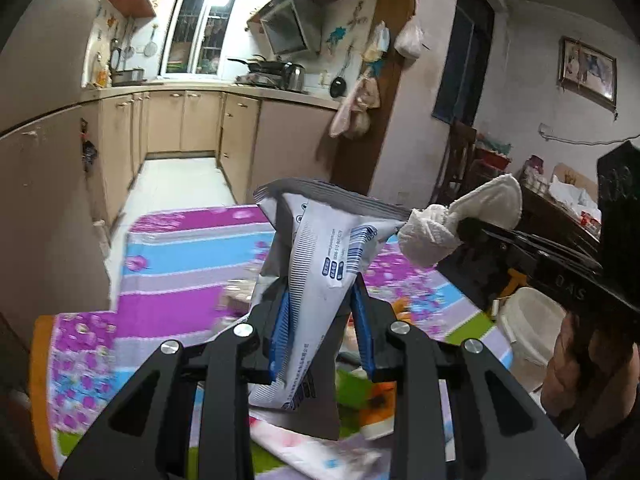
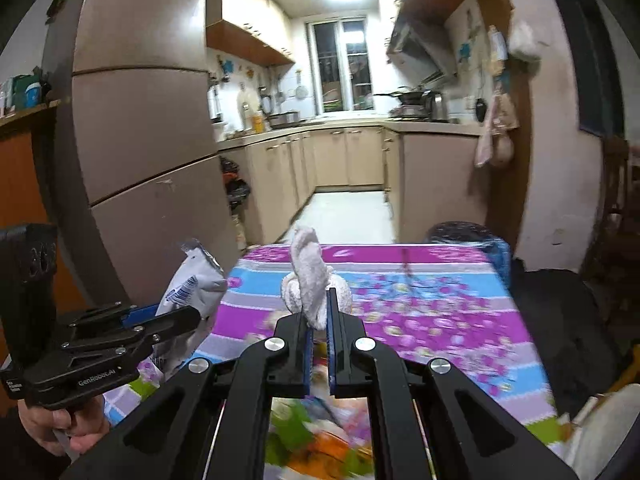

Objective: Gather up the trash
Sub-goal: 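Carry both items to the white bucket and open both tools to drop them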

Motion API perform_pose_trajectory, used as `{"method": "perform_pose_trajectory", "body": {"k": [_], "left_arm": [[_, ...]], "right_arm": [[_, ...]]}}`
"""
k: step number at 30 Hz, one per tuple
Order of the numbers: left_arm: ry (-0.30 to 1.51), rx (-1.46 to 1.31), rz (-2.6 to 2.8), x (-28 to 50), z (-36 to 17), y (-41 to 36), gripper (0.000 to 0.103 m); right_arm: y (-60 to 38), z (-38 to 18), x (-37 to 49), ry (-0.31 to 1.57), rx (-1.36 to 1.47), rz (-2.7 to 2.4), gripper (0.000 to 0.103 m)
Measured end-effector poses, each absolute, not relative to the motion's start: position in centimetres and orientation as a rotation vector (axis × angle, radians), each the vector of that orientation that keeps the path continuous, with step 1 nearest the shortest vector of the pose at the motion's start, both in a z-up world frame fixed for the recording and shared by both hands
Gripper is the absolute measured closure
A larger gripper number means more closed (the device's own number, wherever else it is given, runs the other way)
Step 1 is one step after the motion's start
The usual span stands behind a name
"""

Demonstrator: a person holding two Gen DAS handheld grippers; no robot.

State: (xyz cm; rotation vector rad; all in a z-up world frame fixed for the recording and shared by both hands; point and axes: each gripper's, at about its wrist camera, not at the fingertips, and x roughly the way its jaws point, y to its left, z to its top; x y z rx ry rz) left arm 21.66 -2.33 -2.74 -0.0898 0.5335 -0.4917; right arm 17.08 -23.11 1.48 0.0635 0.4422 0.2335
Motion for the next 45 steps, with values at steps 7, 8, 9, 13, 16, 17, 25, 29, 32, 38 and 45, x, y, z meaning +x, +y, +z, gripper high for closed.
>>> {"method": "perform_pose_trajectory", "body": {"k": [7,8,9,13,16,17,25,29,32,38,45], "left_arm": [[0.537,-0.094,-0.632,20.9,-0.8,-10.8,0.075],[0.546,-0.094,-0.670,21.0,-0.5,-12.7,0.075],[0.550,-0.094,-0.691,21.0,-0.4,-13.9,0.075],[0.595,-0.083,-0.828,20.5,-0.1,-21.7,0.075],[0.647,-0.059,-0.922,19.9,-0.7,-27.9,0.075],[0.671,-0.048,-0.951,19.8,-1.1,-29.8,0.075],[0.907,-0.001,-1.099,18.8,-6.7,-43.4,0.075],[1.007,0.015,-1.090,18.7,-9.7,-47.5,0.075],[1.079,0.025,-1.078,18.7,-11.9,-49.5,0.075],[1.140,0.045,-1.040,18.7,-14.1,-50.8,0.073],[1.152,0.076,-1.017,18.2,-14.7,-51.3,0.067]], "right_arm": [[-33.9,3.5,11.5,0.417,0.065,0.038,0.097],[-35.8,3.7,10.6,0.421,0.063,0.004,0.097],[-37.4,3.8,9.9,0.425,0.063,-0.021,0.097],[-45.2,4.0,6.5,0.470,0.071,-0.143,0.097],[-51.0,3.7,4.3,0.524,0.097,-0.216,0.097],[-53.2,3.4,3.7,0.549,0.113,-0.238,0.097],[-65.8,-2.6,3.0,0.777,0.213,-0.333,0.097],[-69.0,-6.8,3.0,0.850,0.308,-0.337,0.097],[-70.0,-9.7,3.3,0.888,0.364,-0.332,0.097],[-68.7,-12.7,1.8,0.927,0.369,-0.335,0.097],[-68.1,-14.0,2.4,0.939,0.391,-0.338,0.097]]}}
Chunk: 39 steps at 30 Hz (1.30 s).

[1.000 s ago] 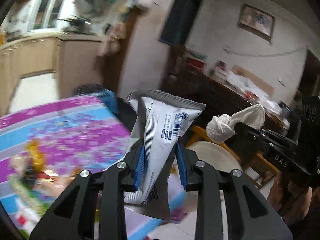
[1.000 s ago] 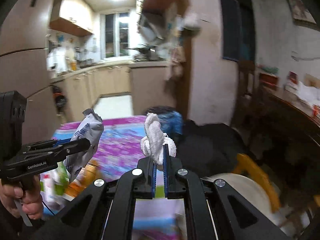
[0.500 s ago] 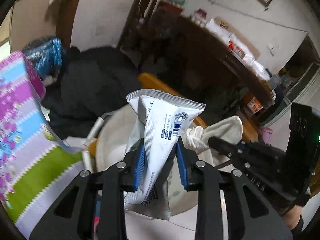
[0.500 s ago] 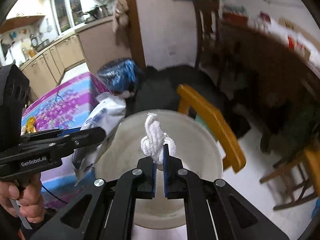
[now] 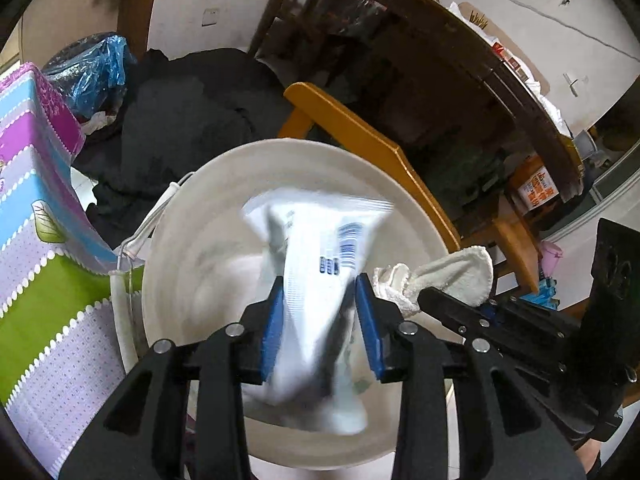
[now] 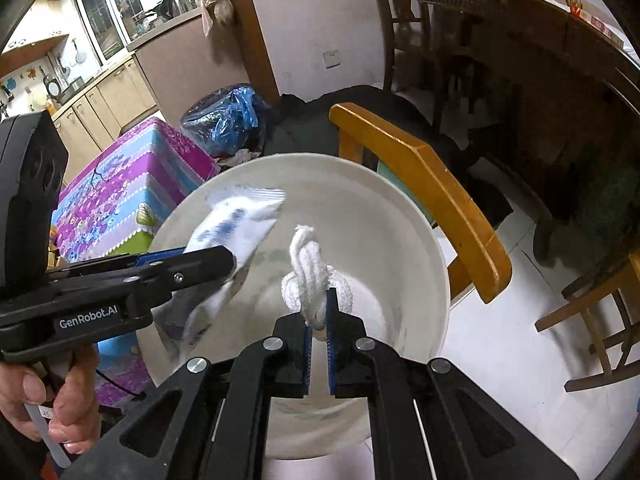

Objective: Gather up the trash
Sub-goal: 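Carry both items to the white bucket and open both tools to drop them, then grasp the red-and-white box with the left tool while the right tool grasps the gold pack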

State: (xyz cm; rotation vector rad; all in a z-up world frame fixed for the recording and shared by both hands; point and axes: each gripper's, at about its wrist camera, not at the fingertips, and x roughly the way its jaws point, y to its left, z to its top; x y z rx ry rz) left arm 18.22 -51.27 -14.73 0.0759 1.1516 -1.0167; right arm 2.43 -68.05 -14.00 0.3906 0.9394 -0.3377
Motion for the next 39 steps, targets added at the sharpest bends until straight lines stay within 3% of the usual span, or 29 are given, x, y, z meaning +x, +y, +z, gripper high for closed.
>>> {"method": "perform_pose_trajectory", "body": {"k": [3,13,17,18,22,25,33,39], "left_arm": [[1.135,0.083,-0.999,18.0,-14.7,-51.1,0.055],[1.084,0.095,-0.984,17.6,-13.4,-50.2,0.054],[1.010,0.114,-0.988,17.0,-11.4,-48.3,0.054],[0.993,0.111,-0.991,16.8,-10.8,-47.6,0.054],[0.808,0.133,-0.970,15.4,-6.8,-40.8,0.054],[0.724,0.134,-0.899,15.3,-4.7,-34.3,0.054],[0.685,-0.023,-0.510,18.6,-3.4,-11.9,0.051],[0.848,-0.218,-0.274,19.6,-8.8,2.0,0.052]], "right_arm": [[-68.4,-14.3,2.1,0.941,0.400,-0.340,0.095],[-68.2,-12.1,0.7,0.863,0.381,-0.363,0.093],[-66.1,-8.7,-1.1,0.738,0.323,-0.353,0.091],[-64.9,-7.4,-1.8,0.685,0.302,-0.340,0.086],[-59.9,-3.7,-3.9,0.489,0.263,-0.240,0.057],[-56.3,-2.2,-3.9,0.411,0.257,-0.145,0.044],[-44.9,-1.5,1.9,0.412,0.234,0.136,0.038],[-35.8,-3.8,7.0,0.503,0.212,0.303,0.038]]}}
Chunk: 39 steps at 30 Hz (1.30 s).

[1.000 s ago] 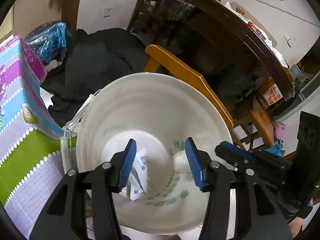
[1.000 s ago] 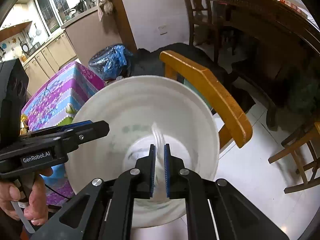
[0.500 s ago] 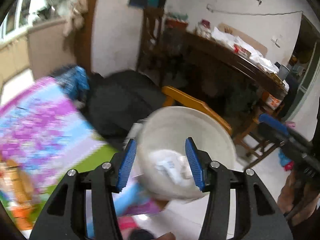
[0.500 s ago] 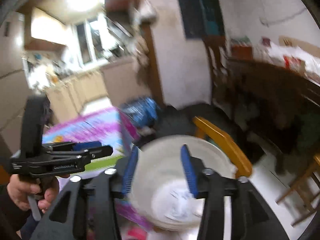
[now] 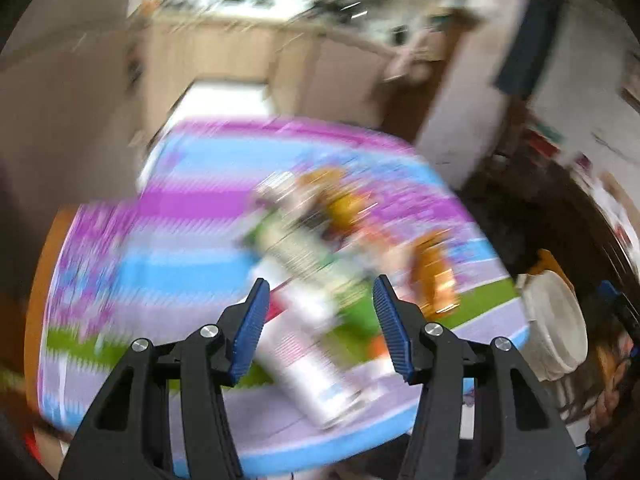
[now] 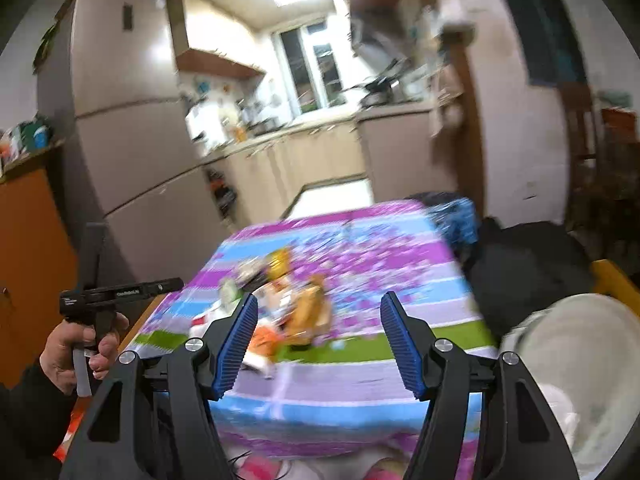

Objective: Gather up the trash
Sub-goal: 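Grasp the red-and-white box with the left tool while the right tool grasps the gold pack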

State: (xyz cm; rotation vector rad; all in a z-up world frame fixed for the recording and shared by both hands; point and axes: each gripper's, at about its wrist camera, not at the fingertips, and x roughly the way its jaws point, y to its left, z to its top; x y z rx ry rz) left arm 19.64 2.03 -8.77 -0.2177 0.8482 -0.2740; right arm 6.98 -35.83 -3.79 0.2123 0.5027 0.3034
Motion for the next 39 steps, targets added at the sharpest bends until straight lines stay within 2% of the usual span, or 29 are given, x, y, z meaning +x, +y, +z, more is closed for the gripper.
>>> {"method": "perform_pose_trajectory", "body": {"k": [6,11,14,15,17,24,32,39], "left_arm": [[1.010,-0.311,-0.298,19.8,-14.2,3.4,0.052],[1.050,-0.284,-0.314,19.3,-16.4,1.5,0.053],[1.031,-0.278,-0.287,19.6,-16.5,0.9,0.057],[1.035,-0.289,-0.282,19.7,-16.8,1.0,0.067],[1.026,-0.287,-0.256,19.9,-16.9,0.8,0.073],[0.993,-0.278,-0.227,20.1,-16.8,0.6,0.077],[0.953,-0.265,-0.248,19.7,-15.8,1.5,0.088],[0.881,-0.251,-0.254,18.8,-13.6,2.0,0.093]], "right_arm": [[-29.0,-6.6,9.3,0.589,0.200,0.392,0.038],[-28.9,-7.8,9.2,0.615,0.199,0.406,0.038],[-29.3,-8.2,9.4,0.622,0.206,0.402,0.038],[-29.9,-8.2,9.5,0.625,0.207,0.402,0.038],[-30.5,-8.5,9.5,0.629,0.211,0.405,0.038],[-30.0,-8.9,9.8,0.641,0.217,0.419,0.038],[-29.6,-9.4,10.6,0.663,0.212,0.434,0.039],[-30.0,-9.8,12.5,0.670,0.230,0.411,0.047]]}}
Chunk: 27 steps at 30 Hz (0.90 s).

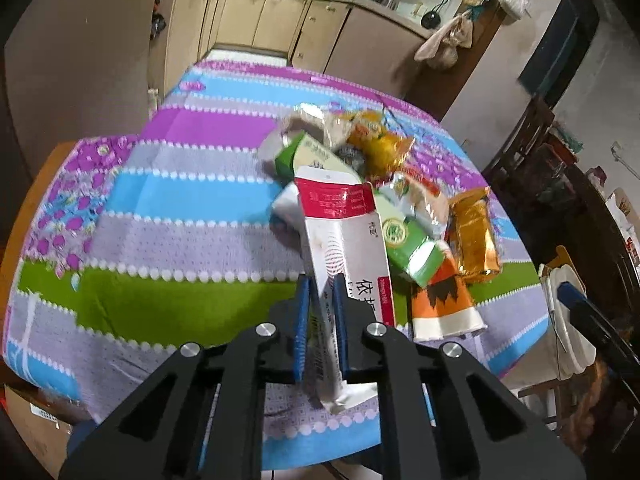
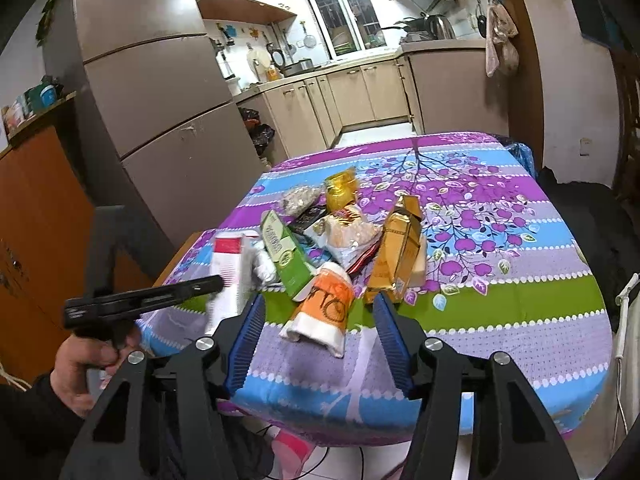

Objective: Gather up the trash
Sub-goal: 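Grasp the red-and-white box with the left tool while the right tool grasps the gold pack, then carry the box and gold pack to the bucket and open both tools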

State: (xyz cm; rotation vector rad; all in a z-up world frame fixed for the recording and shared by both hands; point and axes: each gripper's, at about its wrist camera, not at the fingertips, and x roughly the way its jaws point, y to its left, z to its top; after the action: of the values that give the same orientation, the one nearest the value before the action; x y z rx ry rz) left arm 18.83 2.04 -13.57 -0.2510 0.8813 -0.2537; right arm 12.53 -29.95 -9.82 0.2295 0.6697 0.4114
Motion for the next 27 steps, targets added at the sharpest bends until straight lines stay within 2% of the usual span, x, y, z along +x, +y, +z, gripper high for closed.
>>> {"method": "perform_pose_trajectory", "body": {"k": [12,17,20,21,23,25,27], "left_arm": [[0.815,-0.250,-0.249,19.2,-11.4,2.6,0.093],[0.816,-0.244,-0.254,20.0,-11.2,2.2,0.093],[0.819,-0.245,-0.257,20.4,-11.3,2.1,0.093],[0.821,-0.246,-0.259,20.5,-11.4,2.0,0.093],[0.825,-0.252,-0.262,20.7,-11.5,2.0,0.093],[0.818,-0.255,-0.263,20.6,-11.4,2.0,0.093],[0.807,-0.255,-0.267,20.3,-11.0,1.9,0.093]], "right_arm": [[-30.8,-12.3,21.7,0.793,0.228,0.274,0.047],[-29.8,-12.7,25.3,0.860,0.178,0.243,0.052],[-29.2,-13.6,26.6,0.900,0.150,0.231,0.058],[-29.0,-13.8,26.8,0.904,0.135,0.214,0.065],[-28.9,-13.8,26.7,0.888,0.128,0.203,0.067],[-28.9,-13.6,26.3,0.860,0.131,0.201,0.074],[-28.9,-13.0,25.5,0.815,0.140,0.207,0.075]]}}
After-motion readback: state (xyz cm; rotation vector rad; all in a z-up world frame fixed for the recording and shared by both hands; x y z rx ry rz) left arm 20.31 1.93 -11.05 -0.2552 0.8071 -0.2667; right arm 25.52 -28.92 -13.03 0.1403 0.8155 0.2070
